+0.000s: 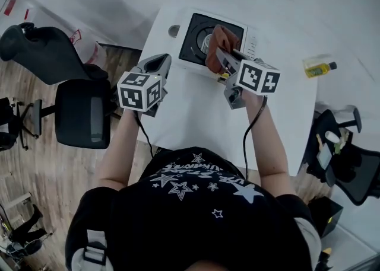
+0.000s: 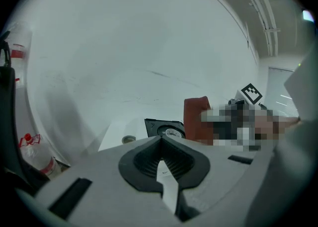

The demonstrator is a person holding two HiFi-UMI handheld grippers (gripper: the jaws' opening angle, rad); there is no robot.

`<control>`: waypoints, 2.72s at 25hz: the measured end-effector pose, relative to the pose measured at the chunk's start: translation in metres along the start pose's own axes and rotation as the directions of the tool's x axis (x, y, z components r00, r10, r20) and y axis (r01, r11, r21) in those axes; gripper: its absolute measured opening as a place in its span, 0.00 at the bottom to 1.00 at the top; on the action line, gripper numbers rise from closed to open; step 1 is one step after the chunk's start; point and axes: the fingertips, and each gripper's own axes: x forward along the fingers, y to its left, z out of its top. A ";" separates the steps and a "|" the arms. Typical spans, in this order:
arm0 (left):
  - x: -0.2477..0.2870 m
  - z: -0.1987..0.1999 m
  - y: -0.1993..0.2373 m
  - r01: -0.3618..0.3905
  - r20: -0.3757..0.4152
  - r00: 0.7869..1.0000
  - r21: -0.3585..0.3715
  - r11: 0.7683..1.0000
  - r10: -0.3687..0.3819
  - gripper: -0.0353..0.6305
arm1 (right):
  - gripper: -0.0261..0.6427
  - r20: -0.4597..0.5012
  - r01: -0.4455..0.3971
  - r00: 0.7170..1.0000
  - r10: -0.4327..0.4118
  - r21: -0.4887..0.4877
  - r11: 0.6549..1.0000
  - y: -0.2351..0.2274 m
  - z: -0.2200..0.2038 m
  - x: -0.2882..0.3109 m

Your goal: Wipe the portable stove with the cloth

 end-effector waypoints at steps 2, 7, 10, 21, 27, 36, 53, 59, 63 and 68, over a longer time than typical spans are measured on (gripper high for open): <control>0.007 0.004 0.009 0.005 0.001 1.000 -0.005 1.000 -0.005 0.06 | 0.14 -0.003 -0.008 1.000 0.008 0.000 1.000 0.003 0.010 0.018; 0.025 0.013 0.033 0.006 -0.001 1.000 -0.014 1.000 -0.006 0.06 | 0.14 -0.020 -0.027 0.999 0.027 0.018 0.999 0.007 0.024 0.062; 0.036 0.015 0.045 0.007 -0.008 1.000 -0.020 1.000 -0.007 0.06 | 0.14 -0.047 -0.035 0.998 0.037 0.042 0.999 0.009 0.026 0.088; 0.071 0.006 0.078 0.006 -0.055 0.998 -0.058 0.998 -0.009 0.06 | 0.14 -0.115 -0.032 0.992 0.048 0.140 0.990 -0.002 0.036 0.163; 0.089 0.018 0.091 0.005 -0.051 0.999 -0.050 0.999 -0.008 0.06 | 0.14 -0.150 -0.019 0.988 0.046 0.174 0.985 -0.010 0.040 0.196; 0.101 0.011 0.093 0.017 -0.066 0.998 -0.065 0.998 -0.021 0.06 | 0.14 -0.258 0.066 0.965 -0.043 0.085 0.994 -0.037 0.024 0.214; 0.114 0.008 0.063 0.048 -0.097 0.994 -0.075 0.996 -0.055 0.06 | 0.14 -0.257 0.147 0.960 -0.112 0.121 0.982 -0.090 0.023 0.167; 0.121 0.010 0.045 0.071 -0.104 0.992 -0.057 0.996 -0.076 0.06 | 0.14 -0.243 0.176 0.960 -0.138 0.142 0.974 -0.111 0.027 0.142; 0.124 0.011 0.033 0.083 -0.109 0.990 -0.045 0.996 -0.087 0.06 | 0.14 -0.247 0.183 0.959 -0.141 0.158 0.970 -0.121 0.025 0.127; 0.128 0.012 0.019 0.096 -0.114 0.989 -0.033 0.995 -0.099 0.06 | 0.14 -0.246 0.202 0.956 -0.160 0.159 0.966 -0.134 0.024 0.110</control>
